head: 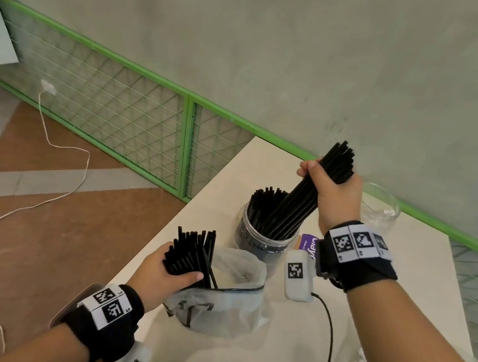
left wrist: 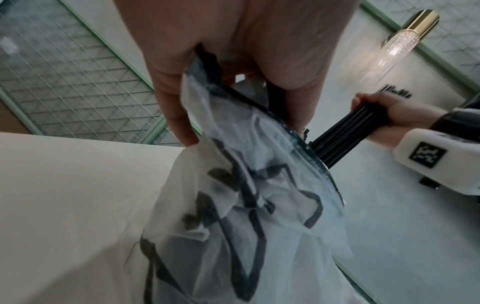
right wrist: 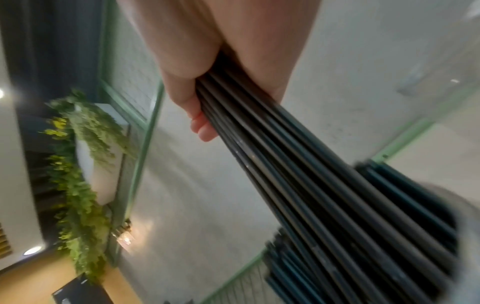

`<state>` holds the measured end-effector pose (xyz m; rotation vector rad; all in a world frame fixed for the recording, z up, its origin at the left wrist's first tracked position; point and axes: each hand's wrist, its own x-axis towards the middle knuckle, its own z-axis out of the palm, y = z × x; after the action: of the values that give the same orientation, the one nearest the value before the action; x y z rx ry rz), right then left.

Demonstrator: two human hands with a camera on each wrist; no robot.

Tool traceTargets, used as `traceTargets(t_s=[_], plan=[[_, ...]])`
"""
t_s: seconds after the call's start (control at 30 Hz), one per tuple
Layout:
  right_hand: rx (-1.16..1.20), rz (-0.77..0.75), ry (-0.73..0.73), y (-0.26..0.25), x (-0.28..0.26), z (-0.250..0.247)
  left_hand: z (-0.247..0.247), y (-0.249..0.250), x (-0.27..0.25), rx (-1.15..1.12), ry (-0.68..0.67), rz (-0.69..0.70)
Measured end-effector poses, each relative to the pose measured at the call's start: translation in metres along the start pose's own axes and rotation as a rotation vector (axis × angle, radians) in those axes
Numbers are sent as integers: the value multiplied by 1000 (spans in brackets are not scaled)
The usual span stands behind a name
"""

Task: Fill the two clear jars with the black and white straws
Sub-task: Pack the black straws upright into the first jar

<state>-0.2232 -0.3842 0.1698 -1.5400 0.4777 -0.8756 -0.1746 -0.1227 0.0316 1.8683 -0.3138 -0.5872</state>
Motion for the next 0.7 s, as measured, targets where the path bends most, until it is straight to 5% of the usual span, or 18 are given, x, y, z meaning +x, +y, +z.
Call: traceTargets(t_s=[0.3, 0.7], plan=[[-234, 203, -157, 72, -24, 12, -2, -5, 1, -11, -8, -21], [-150, 160, -51, 73, -26, -3, -3, -3, -3, 5, -7, -12]])
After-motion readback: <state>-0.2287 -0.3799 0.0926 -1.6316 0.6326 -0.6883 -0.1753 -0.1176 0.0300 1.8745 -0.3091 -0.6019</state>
